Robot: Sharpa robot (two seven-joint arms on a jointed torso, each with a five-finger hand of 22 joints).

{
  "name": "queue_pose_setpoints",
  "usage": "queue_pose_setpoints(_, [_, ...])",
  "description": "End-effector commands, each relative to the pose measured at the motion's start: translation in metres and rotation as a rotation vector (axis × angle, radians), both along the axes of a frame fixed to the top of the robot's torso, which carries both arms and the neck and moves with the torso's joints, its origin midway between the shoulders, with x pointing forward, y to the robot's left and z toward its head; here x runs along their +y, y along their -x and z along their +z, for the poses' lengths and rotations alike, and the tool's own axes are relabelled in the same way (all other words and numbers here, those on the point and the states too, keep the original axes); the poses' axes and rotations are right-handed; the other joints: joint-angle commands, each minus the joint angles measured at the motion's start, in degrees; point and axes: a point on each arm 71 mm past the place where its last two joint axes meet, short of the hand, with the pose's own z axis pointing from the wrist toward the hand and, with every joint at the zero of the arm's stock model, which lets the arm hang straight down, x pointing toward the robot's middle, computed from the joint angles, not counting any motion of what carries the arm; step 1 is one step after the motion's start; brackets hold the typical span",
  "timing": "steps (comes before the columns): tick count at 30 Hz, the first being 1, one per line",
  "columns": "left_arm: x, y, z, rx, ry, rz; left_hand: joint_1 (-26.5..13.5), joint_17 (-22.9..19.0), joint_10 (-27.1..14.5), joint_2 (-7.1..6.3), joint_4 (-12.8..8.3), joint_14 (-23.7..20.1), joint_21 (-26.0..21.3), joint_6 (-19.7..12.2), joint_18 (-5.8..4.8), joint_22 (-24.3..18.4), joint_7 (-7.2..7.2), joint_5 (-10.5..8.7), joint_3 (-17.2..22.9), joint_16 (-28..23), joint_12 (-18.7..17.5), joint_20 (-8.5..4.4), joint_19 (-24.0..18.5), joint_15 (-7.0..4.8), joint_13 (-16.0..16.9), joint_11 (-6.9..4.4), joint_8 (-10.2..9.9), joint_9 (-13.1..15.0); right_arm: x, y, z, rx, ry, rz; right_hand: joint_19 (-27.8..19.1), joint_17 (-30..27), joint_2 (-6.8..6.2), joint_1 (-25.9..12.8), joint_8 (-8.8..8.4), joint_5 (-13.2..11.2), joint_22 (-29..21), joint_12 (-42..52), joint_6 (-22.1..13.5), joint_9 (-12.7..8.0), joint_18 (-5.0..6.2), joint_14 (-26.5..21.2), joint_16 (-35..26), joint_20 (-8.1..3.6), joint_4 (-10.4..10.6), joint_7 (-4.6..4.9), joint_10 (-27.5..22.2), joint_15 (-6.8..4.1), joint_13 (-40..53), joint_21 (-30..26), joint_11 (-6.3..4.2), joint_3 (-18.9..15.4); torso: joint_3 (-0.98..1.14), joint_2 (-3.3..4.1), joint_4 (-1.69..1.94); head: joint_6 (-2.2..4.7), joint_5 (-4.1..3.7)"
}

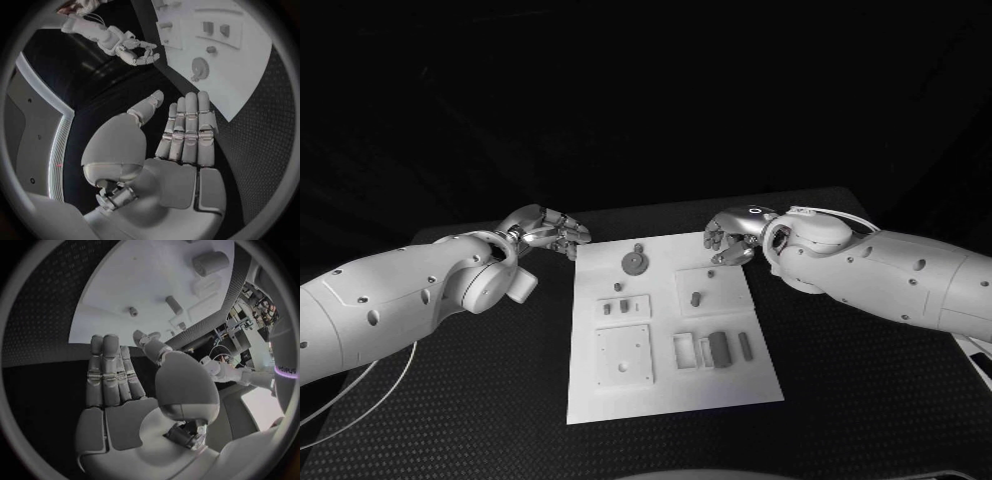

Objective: Assemble the parts on the task board

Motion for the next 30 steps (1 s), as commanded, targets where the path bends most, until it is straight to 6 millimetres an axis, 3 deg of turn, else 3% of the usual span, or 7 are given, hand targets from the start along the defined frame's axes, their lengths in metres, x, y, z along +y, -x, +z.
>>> queue_pose_setpoints(1, [-0.003,0.000,0.003,-0.008,0.070,-0.012,0.26,-0.17,0.48,0.50,-0.15,0.11,-0.51,-0.02,0.46,-0.41,-0.15,-0.25,-0.19,-0.63,-0.42,0.48,0.20,0.23,-0.18,-0.02,0.24,0.00,0.002,0.005,0.000,-0.088,0.049,0.048,0.76,0.49,0.70,1.04,0.98,0.10,0.23,0.34,2.17,0.23,0.73,0.61,0.64,-0.32,-0.85,0.05,2.26,-0.23,-0.01,0.36,-0.35,0.16,0.05,-0.04,-0.10,-0.08,0.12])
queue_pose_setpoints(5, [-0.002,0.000,0.003,-0.006,0.070,-0.011,0.21,-0.25,0.57,0.46,-0.11,0.18,-0.89,-0.10,0.46,-0.71,0.14,-0.26,-0.40,-1.11,-0.53,0.59,0.24,0.33,-0.35,0.08,0.16,-0.06,-0.001,0.010,-0.013,-0.088,0.057,0.046,1.91,1.71,1.11,1.66,2.25,0.16,0.80,0.80,5.94,0.12,0.73,1.19,2.11,-0.76,-1.05,-0.66,6.76,-1.22,-0.24,0.78,-1.38,0.85,0.03,-0.06,-0.04,-0.10,0.01])
queue_pose_setpoints(14, [-0.002,-0.001,0.003,-0.006,0.066,0.002,0.04,-0.23,0.56,0.45,-0.02,0.31,-1.22,-0.24,0.48,-0.97,0.51,-0.26,-0.66,-1.52,-0.67,0.67,0.37,0.40,-0.54,0.14,0.06,-0.13,0.003,0.016,-0.029,-0.079,0.067,0.055,2.25,2.28,0.48,1.22,1.40,0.15,1.19,-0.96,5.43,-0.53,0.73,1.10,2.65,-0.89,-0.93,-0.25,6.66,-0.94,-1.35,0.71,-1.07,1.00,0.07,-0.01,0.11,-0.49,0.19])
queue_pose_setpoints(17, [-0.001,-0.001,0.002,-0.003,0.068,0.008,-0.07,-0.19,0.53,0.41,0.03,0.40,-1.32,-0.36,0.49,-1.05,0.68,-0.27,-0.78,-1.63,-0.73,0.68,0.46,0.41,-0.60,0.17,-0.02,-0.17,0.003,0.015,-0.031,-0.074,0.063,0.050,2.29,2.35,0.37,1.10,1.31,0.14,1.28,-1.18,5.43,-0.61,0.73,1.10,2.72,-0.88,-0.87,-0.22,6.82,-0.90,-1.51,0.69,-1.04,0.98,-0.01,-0.01,0.13,-0.58,0.14])
queue_pose_setpoints(24, [0.001,-0.002,0.002,0.006,0.077,0.017,-0.31,-0.13,0.28,0.28,0.09,0.39,-1.62,-0.71,0.48,-1.24,0.89,-0.27,-1.01,-1.97,-0.94,0.74,0.49,0.47,-0.78,0.30,-0.21,-0.27,0.004,0.013,-0.033,-0.073,0.057,0.034,1.95,2.48,-1.41,0.42,-0.18,0.14,1.55,-3.32,3.47,-1.51,0.73,0.58,2.62,-0.67,-0.54,0.72,5.63,-0.16,-2.83,0.16,-0.26,0.96,-0.08,0.03,0.11,-0.65,0.22])
queue_pose_setpoints(30, [0.001,-0.002,0.002,0.001,0.077,0.022,-0.43,-0.08,0.22,0.30,0.15,0.43,-1.71,-0.80,0.49,-1.30,0.93,-0.27,-1.09,-2.06,-0.99,0.76,0.53,0.48,-0.83,0.34,-0.26,-0.29,0.005,0.014,-0.042,-0.047,0.066,0.032,1.92,2.53,-1.63,0.31,-0.34,0.14,1.64,-3.67,3.31,-1.67,0.73,0.46,2.63,-0.61,-0.21,0.84,5.75,-0.08,-3.09,0.02,-0.19,1.06,-0.09,0.05,0.12,-0.78,0.28])
